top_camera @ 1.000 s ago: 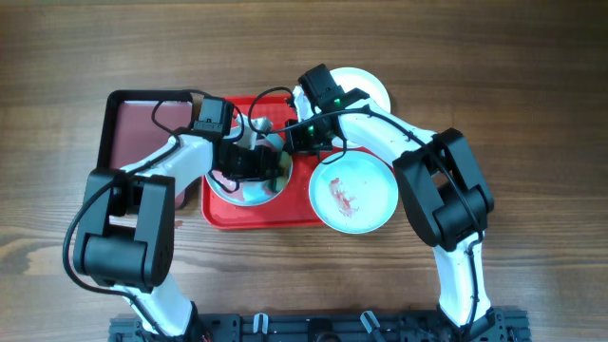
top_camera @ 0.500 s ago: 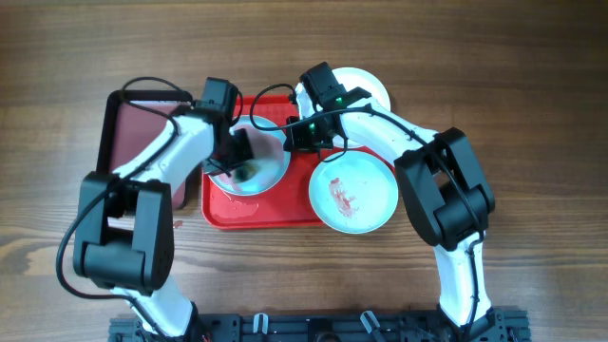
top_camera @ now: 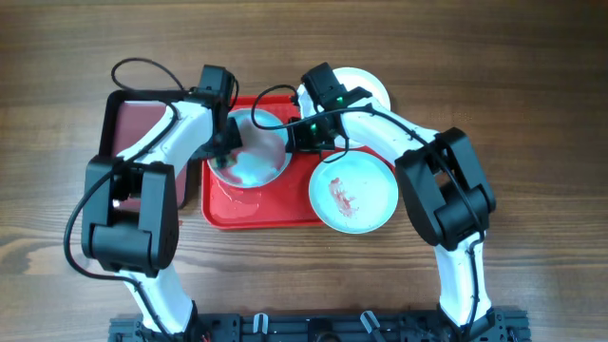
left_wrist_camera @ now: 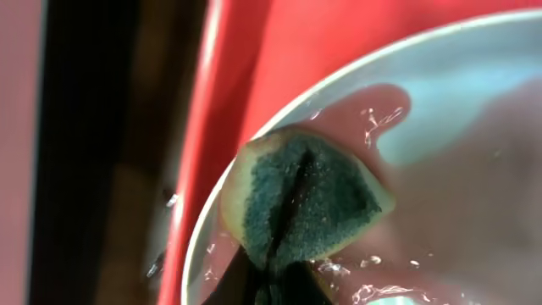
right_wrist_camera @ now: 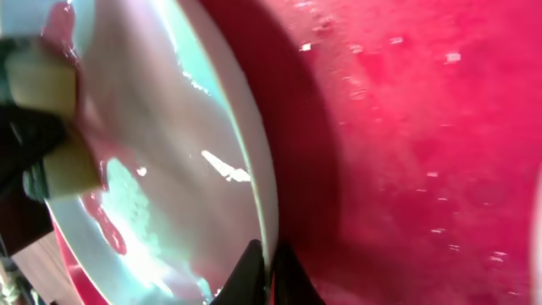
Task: Clean dirty plates on tray and stack at the side
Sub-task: 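Continue scrubbing the plate center with the sponge in the left gripper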
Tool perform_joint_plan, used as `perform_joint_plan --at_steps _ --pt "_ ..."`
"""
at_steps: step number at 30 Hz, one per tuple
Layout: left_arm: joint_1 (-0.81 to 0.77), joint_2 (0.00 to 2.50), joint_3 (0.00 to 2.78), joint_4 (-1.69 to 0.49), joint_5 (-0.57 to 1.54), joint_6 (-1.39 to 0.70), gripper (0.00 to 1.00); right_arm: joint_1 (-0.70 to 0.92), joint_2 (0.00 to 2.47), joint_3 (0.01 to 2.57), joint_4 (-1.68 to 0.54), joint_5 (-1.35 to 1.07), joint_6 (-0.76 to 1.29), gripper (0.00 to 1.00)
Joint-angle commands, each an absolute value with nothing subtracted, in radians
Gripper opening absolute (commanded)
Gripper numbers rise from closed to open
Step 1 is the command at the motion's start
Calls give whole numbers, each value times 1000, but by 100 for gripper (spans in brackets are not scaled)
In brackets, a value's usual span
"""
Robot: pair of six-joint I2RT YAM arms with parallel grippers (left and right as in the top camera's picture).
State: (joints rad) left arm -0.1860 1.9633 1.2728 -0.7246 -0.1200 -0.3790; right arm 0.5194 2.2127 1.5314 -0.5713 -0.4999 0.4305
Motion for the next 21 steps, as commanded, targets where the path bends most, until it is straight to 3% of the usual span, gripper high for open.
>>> perform_joint_plan --at_steps 1,4,8,13,21 --pt "-227 2052 1259 -593 161 -344 4 531 2237 1529 -574 -486 418 4" --pt "-276 2052 1259 -473 276 -342 4 532 2237 1529 -581 -470 418 4" --pt "-336 2052 1259 -467 311 -287 4 532 2237 1529 -582 -467 418 4" --pt "-322 2052 1259 -677 329 -292 4 532 2237 1529 -590 -468 418 4" --pt "-166 2029 1374 -913 370 -295 4 528 2237 1530 -674 -468 411 4"
